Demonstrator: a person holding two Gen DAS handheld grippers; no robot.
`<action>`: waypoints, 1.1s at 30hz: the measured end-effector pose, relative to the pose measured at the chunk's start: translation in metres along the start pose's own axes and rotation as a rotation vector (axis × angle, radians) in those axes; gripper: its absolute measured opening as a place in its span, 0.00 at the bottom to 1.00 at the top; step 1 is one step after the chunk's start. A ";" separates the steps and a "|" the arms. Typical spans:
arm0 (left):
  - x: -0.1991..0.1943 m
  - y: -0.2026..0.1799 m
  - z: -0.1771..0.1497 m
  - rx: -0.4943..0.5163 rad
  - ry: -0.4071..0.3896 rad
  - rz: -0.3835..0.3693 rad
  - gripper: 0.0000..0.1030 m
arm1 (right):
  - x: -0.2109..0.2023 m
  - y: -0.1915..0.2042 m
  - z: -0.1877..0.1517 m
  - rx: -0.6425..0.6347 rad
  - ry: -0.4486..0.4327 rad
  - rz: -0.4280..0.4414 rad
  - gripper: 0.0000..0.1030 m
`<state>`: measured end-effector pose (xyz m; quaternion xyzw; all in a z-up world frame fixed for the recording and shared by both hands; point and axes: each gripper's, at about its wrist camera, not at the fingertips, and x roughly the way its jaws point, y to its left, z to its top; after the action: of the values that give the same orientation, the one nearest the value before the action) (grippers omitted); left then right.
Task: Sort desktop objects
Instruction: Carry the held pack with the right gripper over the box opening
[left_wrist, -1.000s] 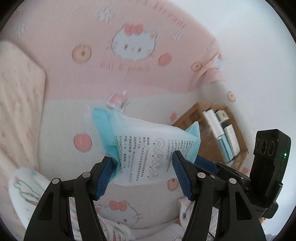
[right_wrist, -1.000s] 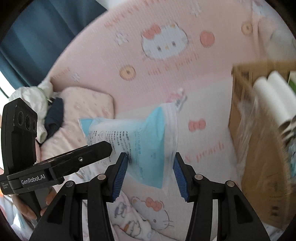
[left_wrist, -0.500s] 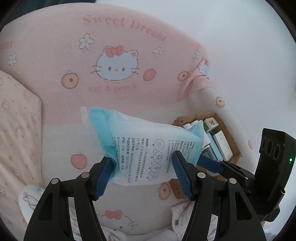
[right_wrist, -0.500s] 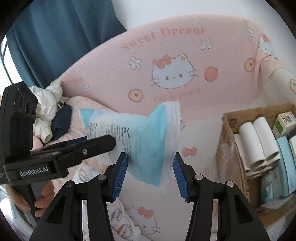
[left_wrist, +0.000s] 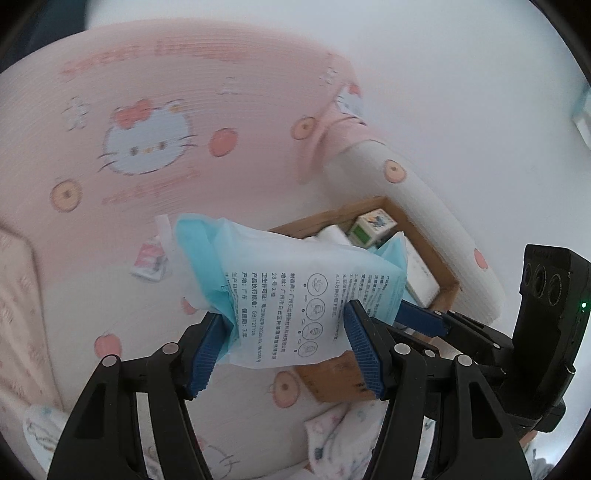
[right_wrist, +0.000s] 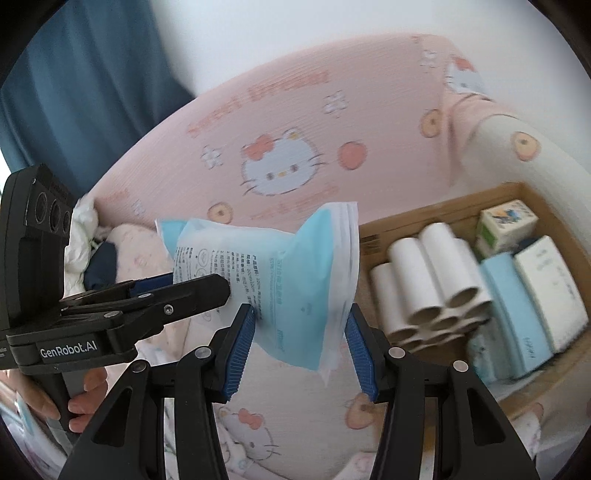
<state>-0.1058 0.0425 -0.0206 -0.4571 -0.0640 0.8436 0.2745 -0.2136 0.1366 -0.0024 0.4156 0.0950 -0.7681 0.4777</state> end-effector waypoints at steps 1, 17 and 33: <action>0.004 -0.008 0.002 0.013 0.007 -0.006 0.65 | -0.002 -0.005 0.001 0.006 -0.002 -0.003 0.46; 0.090 -0.103 0.014 0.070 0.173 -0.157 0.65 | -0.052 -0.119 -0.004 0.161 0.050 -0.129 0.47; 0.123 -0.090 0.011 -0.175 0.382 -0.171 0.65 | -0.034 -0.162 0.014 0.189 0.287 -0.056 0.47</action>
<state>-0.1310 0.1843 -0.0727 -0.6236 -0.1221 0.7065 0.3116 -0.3456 0.2367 -0.0091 0.5614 0.1011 -0.7194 0.3963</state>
